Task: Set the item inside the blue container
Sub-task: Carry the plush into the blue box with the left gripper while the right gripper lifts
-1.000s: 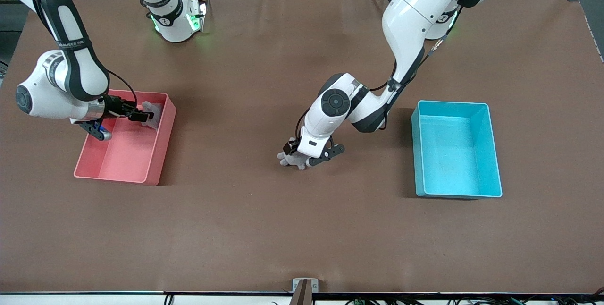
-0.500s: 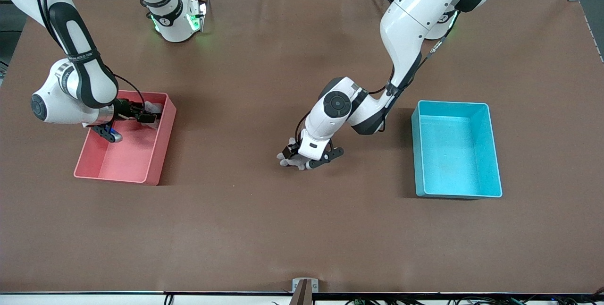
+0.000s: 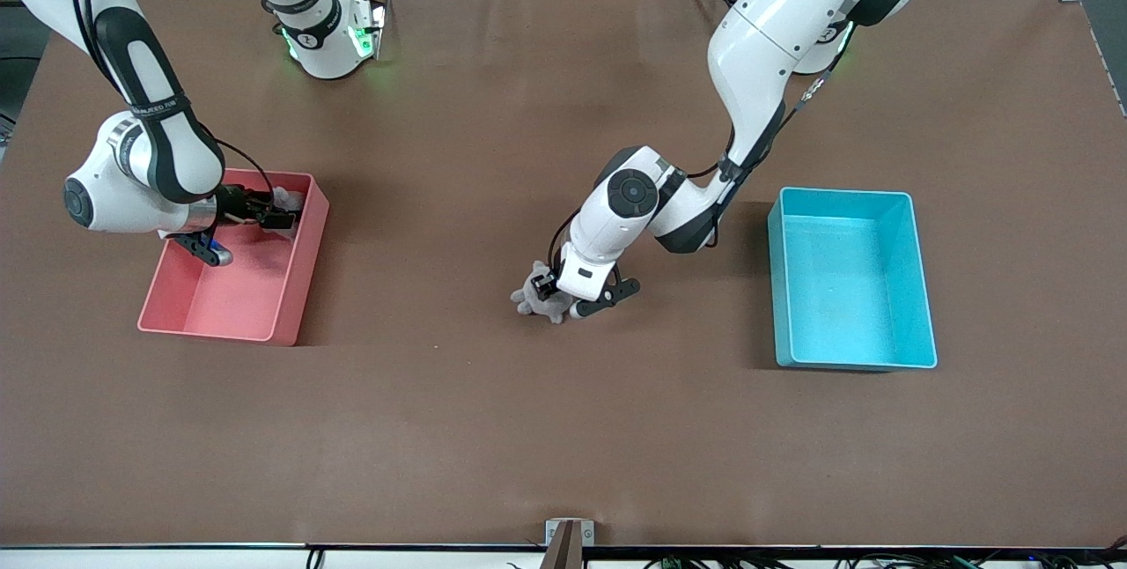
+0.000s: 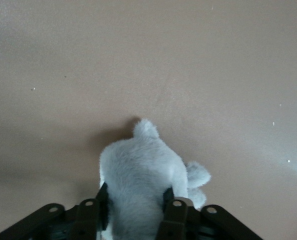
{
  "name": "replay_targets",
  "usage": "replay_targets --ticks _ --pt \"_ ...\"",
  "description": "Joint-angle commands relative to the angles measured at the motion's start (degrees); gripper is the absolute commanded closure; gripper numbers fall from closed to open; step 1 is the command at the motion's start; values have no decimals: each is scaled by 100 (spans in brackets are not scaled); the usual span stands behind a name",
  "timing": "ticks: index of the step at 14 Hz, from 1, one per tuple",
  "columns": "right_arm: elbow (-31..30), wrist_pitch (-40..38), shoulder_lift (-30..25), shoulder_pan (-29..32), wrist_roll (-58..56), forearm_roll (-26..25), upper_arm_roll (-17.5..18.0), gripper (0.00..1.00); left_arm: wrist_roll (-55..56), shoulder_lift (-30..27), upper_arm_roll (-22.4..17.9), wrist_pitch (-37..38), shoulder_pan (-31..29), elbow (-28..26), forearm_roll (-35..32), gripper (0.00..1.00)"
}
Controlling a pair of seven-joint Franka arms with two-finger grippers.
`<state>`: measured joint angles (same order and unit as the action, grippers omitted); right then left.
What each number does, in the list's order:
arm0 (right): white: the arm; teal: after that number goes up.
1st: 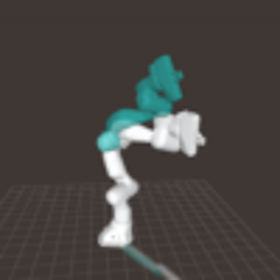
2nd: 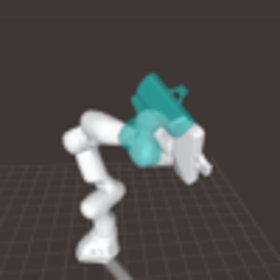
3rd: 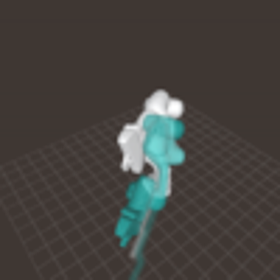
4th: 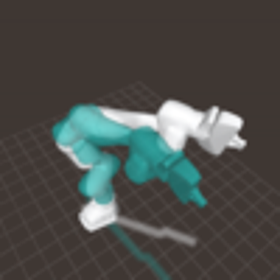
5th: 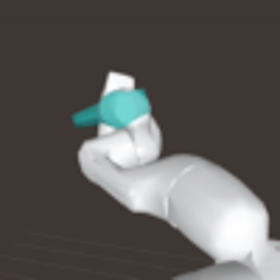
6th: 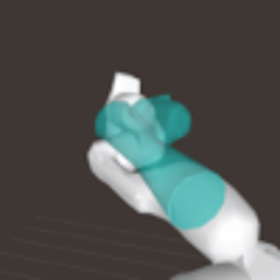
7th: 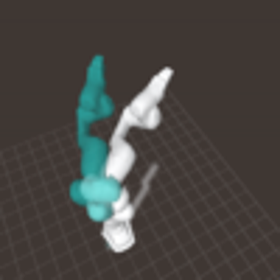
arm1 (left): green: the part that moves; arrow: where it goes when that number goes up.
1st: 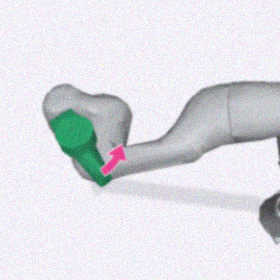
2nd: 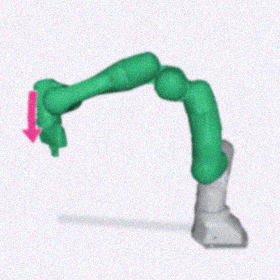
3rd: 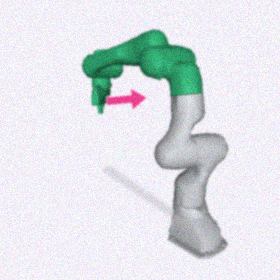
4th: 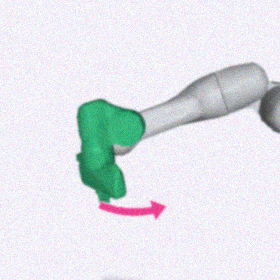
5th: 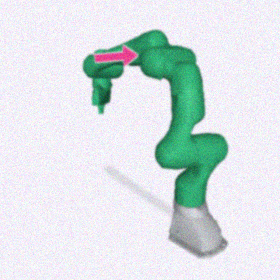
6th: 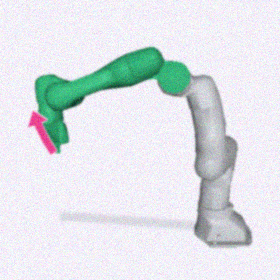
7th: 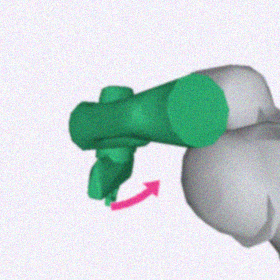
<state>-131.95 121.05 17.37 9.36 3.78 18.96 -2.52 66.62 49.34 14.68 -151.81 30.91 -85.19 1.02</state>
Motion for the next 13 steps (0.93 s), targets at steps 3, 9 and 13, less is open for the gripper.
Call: replay_targets --ticks 3,9,13 --pt "46 25 56 13 -123 152 24 49 62 -520 -105 352 -146 -76 -5 78" --pt "195 -89 47 13 -114 152 24 90 -717 -2118 -167 2593 -1059 -628 -76 80" --pt "1045 -1150 30 48 -71 64 -3 97 -2140 -3235 -159 3341 -2113 -1481 -102 80"
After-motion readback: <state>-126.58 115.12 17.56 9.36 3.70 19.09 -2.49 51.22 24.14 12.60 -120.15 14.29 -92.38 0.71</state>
